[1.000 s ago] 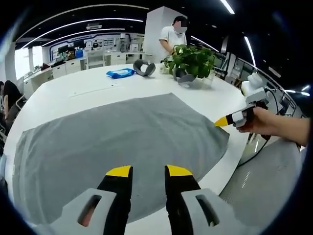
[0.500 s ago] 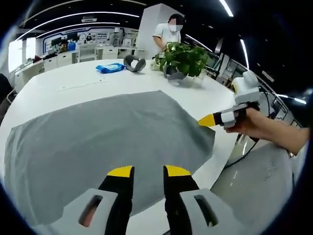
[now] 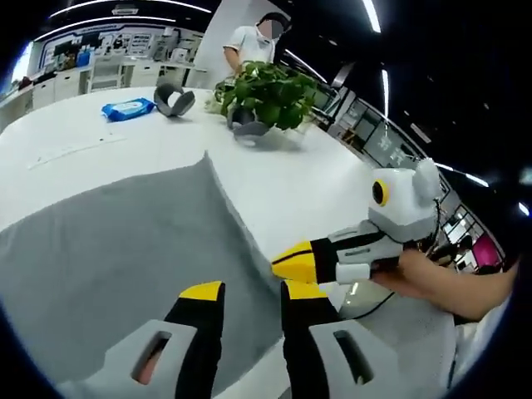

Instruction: Fold the towel on the table until its edges align and the towel forms a compact rectangular stack.

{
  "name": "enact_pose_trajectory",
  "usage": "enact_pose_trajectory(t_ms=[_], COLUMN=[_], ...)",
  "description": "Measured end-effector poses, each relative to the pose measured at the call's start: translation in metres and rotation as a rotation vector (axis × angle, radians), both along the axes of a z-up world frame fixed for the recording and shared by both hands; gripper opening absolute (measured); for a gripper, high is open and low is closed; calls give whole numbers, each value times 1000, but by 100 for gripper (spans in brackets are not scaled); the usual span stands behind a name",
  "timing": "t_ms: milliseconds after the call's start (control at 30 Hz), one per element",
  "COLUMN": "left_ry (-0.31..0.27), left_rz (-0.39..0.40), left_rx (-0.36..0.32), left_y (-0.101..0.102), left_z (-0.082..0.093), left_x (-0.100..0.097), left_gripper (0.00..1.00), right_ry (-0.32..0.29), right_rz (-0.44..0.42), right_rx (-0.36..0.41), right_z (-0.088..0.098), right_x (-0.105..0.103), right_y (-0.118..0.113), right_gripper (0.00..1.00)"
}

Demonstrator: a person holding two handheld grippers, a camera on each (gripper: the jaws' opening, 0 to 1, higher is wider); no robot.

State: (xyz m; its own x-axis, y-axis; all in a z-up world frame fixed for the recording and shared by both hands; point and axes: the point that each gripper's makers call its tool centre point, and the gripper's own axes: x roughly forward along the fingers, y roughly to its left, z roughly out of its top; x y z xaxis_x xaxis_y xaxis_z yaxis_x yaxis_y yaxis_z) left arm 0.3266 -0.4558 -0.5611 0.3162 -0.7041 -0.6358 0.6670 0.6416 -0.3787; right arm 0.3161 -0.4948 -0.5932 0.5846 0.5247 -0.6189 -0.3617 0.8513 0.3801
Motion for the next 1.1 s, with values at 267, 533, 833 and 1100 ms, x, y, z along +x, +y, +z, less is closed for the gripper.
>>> enact_pose_trajectory(t_ms=[267, 533, 833, 1100], left_ry=[70, 119, 155, 137], left_rz=[-13, 34, 108, 160], left_rx=[30, 14, 18, 15], left_y=[-16, -23, -18, -9], left_z=[-24, -33, -44, -44], left_x=[5, 15, 32, 45], left_gripper=[26, 24, 17, 11], right_ry=[5, 2, -12, -11], right_rz=[49, 105, 198, 236], right_rx=[4, 0, 4, 80], right_z=[-2, -2, 1, 9], right_x=[-4, -9, -19, -24], right_y=[10, 21, 40, 51], right_gripper=[0, 0, 0, 0])
